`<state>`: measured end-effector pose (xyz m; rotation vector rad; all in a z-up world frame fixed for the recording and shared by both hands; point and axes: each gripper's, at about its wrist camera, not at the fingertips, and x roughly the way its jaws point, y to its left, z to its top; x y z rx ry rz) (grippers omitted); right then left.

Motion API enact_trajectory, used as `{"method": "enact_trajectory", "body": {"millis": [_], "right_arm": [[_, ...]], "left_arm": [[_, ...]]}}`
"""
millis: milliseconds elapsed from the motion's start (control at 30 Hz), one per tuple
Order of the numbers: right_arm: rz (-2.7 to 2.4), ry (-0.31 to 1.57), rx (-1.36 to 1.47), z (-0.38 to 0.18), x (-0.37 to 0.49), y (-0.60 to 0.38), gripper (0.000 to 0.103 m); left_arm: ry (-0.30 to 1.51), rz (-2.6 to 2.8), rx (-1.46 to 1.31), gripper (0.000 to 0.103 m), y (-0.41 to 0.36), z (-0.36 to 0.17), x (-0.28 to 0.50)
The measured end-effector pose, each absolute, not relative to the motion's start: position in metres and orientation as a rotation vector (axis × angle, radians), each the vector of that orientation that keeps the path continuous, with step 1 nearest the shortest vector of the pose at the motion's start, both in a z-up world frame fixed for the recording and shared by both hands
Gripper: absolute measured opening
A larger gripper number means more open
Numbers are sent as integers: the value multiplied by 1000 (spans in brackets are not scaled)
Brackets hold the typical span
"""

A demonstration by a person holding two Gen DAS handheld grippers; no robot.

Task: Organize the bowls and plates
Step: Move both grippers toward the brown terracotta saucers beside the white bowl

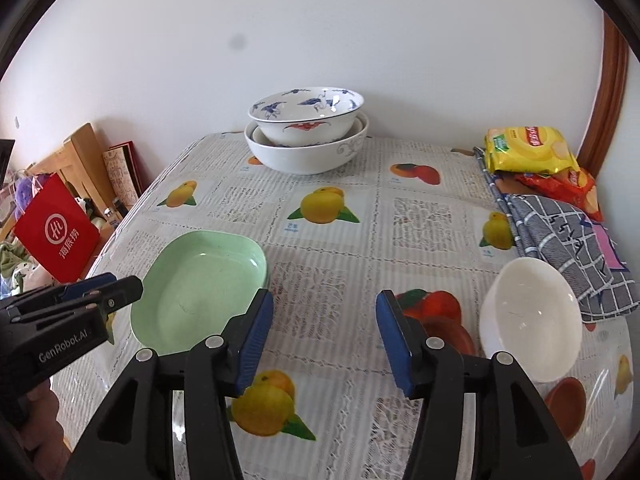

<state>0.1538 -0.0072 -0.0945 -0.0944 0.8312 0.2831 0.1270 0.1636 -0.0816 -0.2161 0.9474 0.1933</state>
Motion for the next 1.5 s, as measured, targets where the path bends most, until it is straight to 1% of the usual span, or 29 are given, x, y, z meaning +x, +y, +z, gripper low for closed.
{"method": "enact_trajectory", "body": {"millis": [100, 333, 433, 700, 833, 1133, 1500], "right_arm": [[248, 820, -61, -88, 146, -37, 53], [107, 792, -13, -74, 130, -118, 53], [97, 838, 30, -73, 128, -153, 53], [21, 857, 63, -85, 115, -221, 53], [-2, 870, 73, -95, 111, -240, 53], [-33, 889, 96, -120, 114, -265, 53], [-15, 951, 128, -151, 129, -272, 53]], "left_arm": [[923, 152, -189, 38, 140, -71, 127], [903, 98, -162, 38, 87, -63, 143], [840, 87, -151, 38, 63, -63, 149], [878, 75, -26, 38, 2, -80, 169], [937, 63, -21, 38, -14, -94, 178], [1004, 45, 8, 38, -38, -122, 191], [1075, 30, -35, 38, -35, -148, 208]]}}
